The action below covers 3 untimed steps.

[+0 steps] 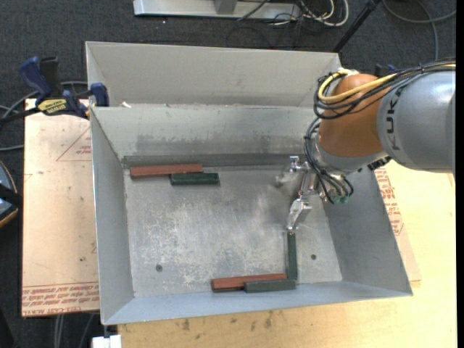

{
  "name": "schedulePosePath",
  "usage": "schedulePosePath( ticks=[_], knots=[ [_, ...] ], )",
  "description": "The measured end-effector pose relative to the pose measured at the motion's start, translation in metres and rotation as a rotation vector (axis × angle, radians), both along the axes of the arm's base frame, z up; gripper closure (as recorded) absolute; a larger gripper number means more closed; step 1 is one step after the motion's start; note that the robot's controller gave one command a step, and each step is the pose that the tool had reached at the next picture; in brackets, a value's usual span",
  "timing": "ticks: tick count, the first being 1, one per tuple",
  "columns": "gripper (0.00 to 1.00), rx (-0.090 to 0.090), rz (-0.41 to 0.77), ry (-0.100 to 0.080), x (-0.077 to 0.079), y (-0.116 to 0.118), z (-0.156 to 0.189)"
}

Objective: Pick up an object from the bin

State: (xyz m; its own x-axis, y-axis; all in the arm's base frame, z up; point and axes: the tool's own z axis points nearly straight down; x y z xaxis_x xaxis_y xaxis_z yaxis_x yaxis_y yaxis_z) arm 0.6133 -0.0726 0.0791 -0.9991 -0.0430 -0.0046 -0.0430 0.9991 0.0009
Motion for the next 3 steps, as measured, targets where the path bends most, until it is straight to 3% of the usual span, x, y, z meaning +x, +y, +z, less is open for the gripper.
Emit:
schedulePosePath(
  ticks=[1, 2, 3],
  knots=[
    [1.00, 0.022, 0.274, 0.043, 0.019, -0.043, -0.009],
    [1.00, 0.022, 0.274, 0.042, 0.019, -0.043, -0.009],
    [1.00, -0.005, 0.373, -0.007, 0.036, -0.053, 0.147]
  ],
)
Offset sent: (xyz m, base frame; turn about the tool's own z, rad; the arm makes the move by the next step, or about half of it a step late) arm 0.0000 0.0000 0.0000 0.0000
